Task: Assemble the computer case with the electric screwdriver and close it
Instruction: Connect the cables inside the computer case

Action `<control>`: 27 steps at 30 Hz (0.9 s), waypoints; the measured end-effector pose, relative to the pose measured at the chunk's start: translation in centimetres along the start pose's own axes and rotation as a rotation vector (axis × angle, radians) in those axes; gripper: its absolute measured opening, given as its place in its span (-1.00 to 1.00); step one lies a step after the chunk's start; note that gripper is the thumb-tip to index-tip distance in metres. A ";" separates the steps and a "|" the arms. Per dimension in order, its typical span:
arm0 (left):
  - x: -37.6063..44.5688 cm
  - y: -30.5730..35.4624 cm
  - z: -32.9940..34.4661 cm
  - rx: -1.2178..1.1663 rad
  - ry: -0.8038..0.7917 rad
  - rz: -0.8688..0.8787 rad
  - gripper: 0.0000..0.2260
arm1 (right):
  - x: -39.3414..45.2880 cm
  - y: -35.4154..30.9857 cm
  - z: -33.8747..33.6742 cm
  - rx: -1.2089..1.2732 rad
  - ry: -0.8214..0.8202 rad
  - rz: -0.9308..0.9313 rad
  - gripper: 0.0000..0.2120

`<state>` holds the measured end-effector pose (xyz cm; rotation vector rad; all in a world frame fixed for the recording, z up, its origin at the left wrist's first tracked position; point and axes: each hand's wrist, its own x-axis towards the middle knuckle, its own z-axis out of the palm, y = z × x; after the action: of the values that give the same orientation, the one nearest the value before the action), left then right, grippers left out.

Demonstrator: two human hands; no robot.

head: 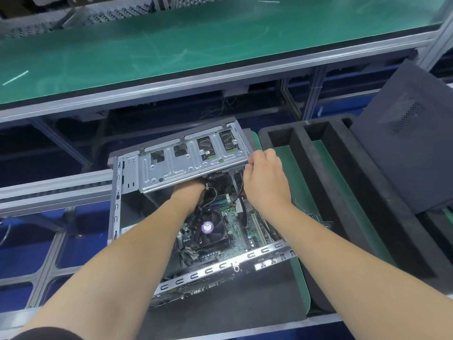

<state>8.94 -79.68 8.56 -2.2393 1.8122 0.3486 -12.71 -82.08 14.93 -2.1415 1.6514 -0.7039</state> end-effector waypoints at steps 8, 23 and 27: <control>0.3 -0.1 0.5 -0.014 0.006 -0.001 -0.83 | -0.1 0.1 0.0 0.008 0.016 -0.006 -0.84; 0.0 0.0 -0.1 0.111 -0.001 0.067 -0.76 | -0.1 0.1 0.1 0.025 0.019 -0.002 -0.84; -0.3 0.2 -0.1 0.118 0.012 0.059 -0.74 | 0.0 0.1 0.1 0.026 0.021 -0.002 -0.85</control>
<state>8.72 -79.44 8.79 -2.1169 1.8570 0.2332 -12.72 -82.07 14.80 -2.1247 1.6422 -0.7463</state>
